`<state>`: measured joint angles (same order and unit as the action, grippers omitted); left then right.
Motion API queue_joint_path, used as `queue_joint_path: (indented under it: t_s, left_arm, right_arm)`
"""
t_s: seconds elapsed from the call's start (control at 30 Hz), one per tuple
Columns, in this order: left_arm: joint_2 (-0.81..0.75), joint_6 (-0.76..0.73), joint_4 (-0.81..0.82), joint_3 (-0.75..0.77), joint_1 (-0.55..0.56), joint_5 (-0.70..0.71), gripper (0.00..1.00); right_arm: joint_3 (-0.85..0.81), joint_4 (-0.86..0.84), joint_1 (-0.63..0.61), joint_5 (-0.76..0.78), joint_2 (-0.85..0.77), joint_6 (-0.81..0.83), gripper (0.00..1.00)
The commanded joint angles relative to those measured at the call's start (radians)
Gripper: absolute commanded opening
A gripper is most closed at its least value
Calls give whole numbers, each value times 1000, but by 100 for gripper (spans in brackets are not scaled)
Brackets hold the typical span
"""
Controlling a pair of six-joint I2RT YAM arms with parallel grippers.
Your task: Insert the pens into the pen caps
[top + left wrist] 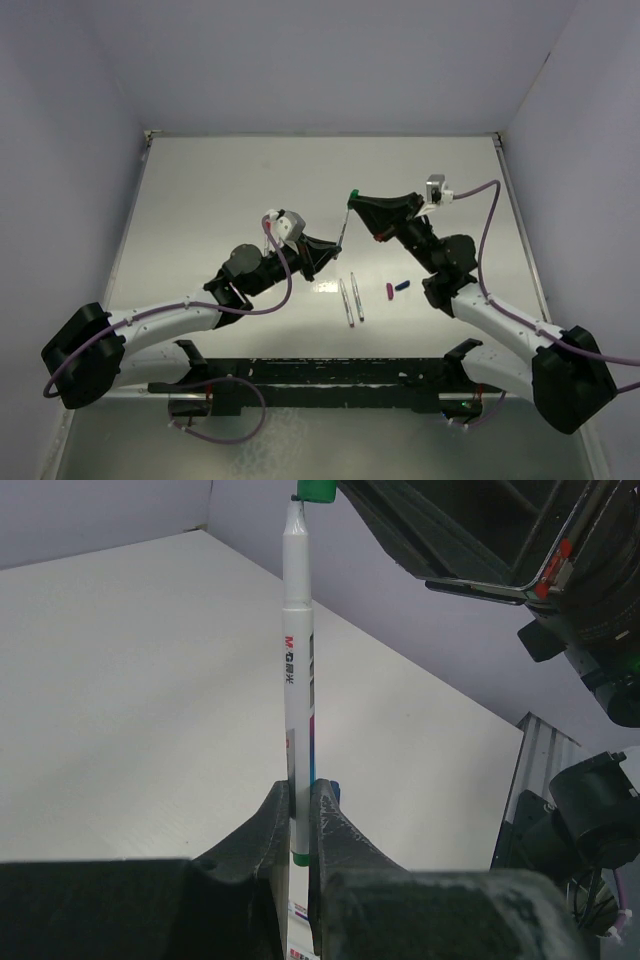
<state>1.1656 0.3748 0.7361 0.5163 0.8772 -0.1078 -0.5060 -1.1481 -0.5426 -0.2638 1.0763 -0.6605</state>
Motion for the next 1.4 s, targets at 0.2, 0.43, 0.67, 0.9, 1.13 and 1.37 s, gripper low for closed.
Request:
queue_joint_path:
  t_s: [0.2, 0.43, 0.67, 0.9, 1.13, 1.37]
  left_arm:
    - [1, 3, 68, 36, -6, -12, 0]
    - [-4, 0, 65, 32, -5, -24, 0]
    - [-21, -2, 57, 24, -5, -15, 0]
    - [-11, 12, 58, 21, -5, -23, 0]
    - [-14, 17, 63, 12, -4, -18, 0]
    - [-26, 16, 68, 5, -5, 17, 0]
  right_arm:
    - [12, -102, -8, -5, 30, -17, 0]
    - [-10, -105, -11, -8, 62, 7, 0]
    - [-20, -93, -11, -1, 61, 38, 0]
    - [-44, -87, -11, -5, 57, 53, 0]
    - [-48, -81, -11, -5, 46, 56, 0]
    - [-41, -71, -11, -10, 35, 51, 0]
